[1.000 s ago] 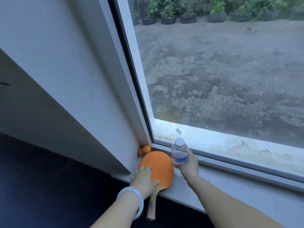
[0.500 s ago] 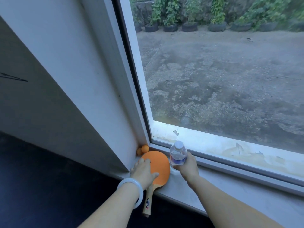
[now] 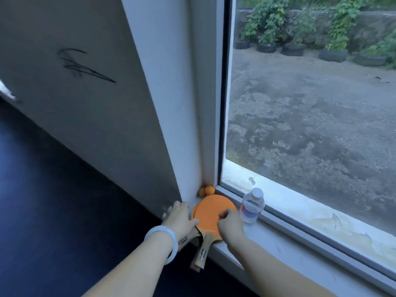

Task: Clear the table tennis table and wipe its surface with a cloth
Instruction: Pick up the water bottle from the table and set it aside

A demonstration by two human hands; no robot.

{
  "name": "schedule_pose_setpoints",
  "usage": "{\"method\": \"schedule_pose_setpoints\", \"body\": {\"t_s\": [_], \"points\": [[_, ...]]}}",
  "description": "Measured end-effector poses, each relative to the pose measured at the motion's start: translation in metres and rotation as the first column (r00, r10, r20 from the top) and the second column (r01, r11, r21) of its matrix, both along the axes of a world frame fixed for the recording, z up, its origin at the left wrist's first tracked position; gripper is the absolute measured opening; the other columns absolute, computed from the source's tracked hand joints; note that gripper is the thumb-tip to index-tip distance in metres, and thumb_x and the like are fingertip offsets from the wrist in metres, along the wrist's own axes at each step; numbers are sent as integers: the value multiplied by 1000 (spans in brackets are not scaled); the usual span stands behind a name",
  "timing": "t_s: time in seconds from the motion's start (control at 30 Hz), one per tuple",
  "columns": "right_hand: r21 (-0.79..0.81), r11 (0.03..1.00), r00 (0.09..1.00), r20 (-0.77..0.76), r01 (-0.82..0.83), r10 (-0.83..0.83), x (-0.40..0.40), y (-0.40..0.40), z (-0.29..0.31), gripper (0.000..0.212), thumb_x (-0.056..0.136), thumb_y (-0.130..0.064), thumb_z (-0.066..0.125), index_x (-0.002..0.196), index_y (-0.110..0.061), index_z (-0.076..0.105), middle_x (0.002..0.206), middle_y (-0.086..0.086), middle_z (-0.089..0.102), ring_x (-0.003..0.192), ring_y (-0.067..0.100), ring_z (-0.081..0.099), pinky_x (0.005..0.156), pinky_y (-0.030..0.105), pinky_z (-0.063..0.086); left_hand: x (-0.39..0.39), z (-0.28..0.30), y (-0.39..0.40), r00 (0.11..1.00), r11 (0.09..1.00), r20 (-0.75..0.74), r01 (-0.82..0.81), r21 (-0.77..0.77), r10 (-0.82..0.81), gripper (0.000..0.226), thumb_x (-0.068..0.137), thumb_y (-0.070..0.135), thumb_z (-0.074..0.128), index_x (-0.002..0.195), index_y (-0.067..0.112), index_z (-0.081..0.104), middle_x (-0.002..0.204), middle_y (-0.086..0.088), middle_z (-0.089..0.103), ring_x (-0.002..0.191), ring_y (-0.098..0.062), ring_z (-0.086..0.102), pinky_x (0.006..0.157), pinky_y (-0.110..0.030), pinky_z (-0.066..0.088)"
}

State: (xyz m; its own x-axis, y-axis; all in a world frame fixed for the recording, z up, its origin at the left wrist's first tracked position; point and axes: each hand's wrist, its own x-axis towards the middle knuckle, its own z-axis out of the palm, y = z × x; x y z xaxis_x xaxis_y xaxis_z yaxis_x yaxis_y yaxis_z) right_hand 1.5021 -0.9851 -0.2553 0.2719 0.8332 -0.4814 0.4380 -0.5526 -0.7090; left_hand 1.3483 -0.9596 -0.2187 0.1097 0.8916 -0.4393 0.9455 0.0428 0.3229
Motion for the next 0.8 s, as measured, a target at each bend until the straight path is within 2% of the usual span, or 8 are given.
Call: {"method": "schedule_pose_setpoints", "body": {"t_s": [0.07, 0.13, 0.23, 0.3, 0.4, 0.53, 0.63, 0.8], "points": [[82, 990, 984, 147, -115, 102, -27, 9, 13, 11, 84, -11, 48, 82, -21, 53, 93, -2, 63, 88, 19, 58, 84, 29, 49, -28, 11, -8, 997, 997, -4, -73, 37, 73, 48, 94, 44, 55, 133, 19, 43, 134, -3, 40, 128, -26, 38, 107, -41, 32], [140, 957, 955, 194, -254, 225, -60, 13, 30, 6, 83, -14, 52, 83, -20, 52, 83, -6, 59, 76, 14, 55, 65, 15, 42, -61, 23, -20, 989, 986, -8, -150, 76, 151, 50, 95, 44, 54, 137, 19, 41, 137, -3, 39, 129, -25, 37, 109, -40, 31], [168, 870, 884, 156, -463, 440, -127, 13, 52, 11, 86, -9, 56, 85, -16, 48, 96, 7, 64, 93, 26, 60, 64, 24, 31, -122, 45, -51, 953, 944, 8, -300, 137, 302, 51, 95, 44, 53, 138, 19, 39, 138, -1, 38, 128, -23, 37, 109, -38, 29], [196, 804, 827, 166, -561, 537, -171, 8, 70, 11, 83, -6, 54, 85, -16, 50, 98, 6, 63, 97, 25, 59, 67, 24, 31, -165, 63, -76, 915, 900, 11, -398, 179, 403, 51, 96, 43, 54, 139, 20, 39, 139, -1, 38, 128, -23, 37, 109, -37, 28], [230, 631, 669, 181, -741, 721, -264, -22, 109, 18, 85, -8, 57, 102, -14, 58, 101, 1, 58, 92, 20, 54, 70, 21, 34, -251, 101, -145, 810, 785, -21, -562, 263, 586, 52, 95, 43, 55, 138, 18, 40, 139, -3, 39, 130, -25, 36, 109, -38, 28], [307, 339, 419, 251, -889, 872, -391, -93, 174, 16, 87, -14, 63, 102, -11, 60, 100, 7, 63, 88, 23, 59, 68, 22, 38, -351, 156, -264, 630, 604, -51, -714, 354, 775, 55, 94, 44, 56, 138, 14, 40, 140, -8, 39, 131, -28, 37, 108, -39, 29], [338, 103, 218, 324, -936, 921, -475, -171, 224, 31, 89, -19, 65, 116, -5, 63, 111, 13, 66, 99, 27, 64, 77, 27, 45, -404, 201, -363, 480, 463, -70, -781, 420, 874, 56, 94, 44, 56, 138, 12, 41, 139, -9, 39, 130, -29, 37, 107, -39, 29], [341, -272, -105, 436, -900, 894, -573, -331, 286, 30, 92, -21, 62, 106, 5, 66, 98, 18, 67, 93, 29, 62, 76, 31, 46, -447, 266, -535, 197, 222, -103, -828, 514, 975, 58, 92, 45, 59, 137, 12, 42, 138, -11, 40, 129, -31, 38, 107, -43, 31]]}}
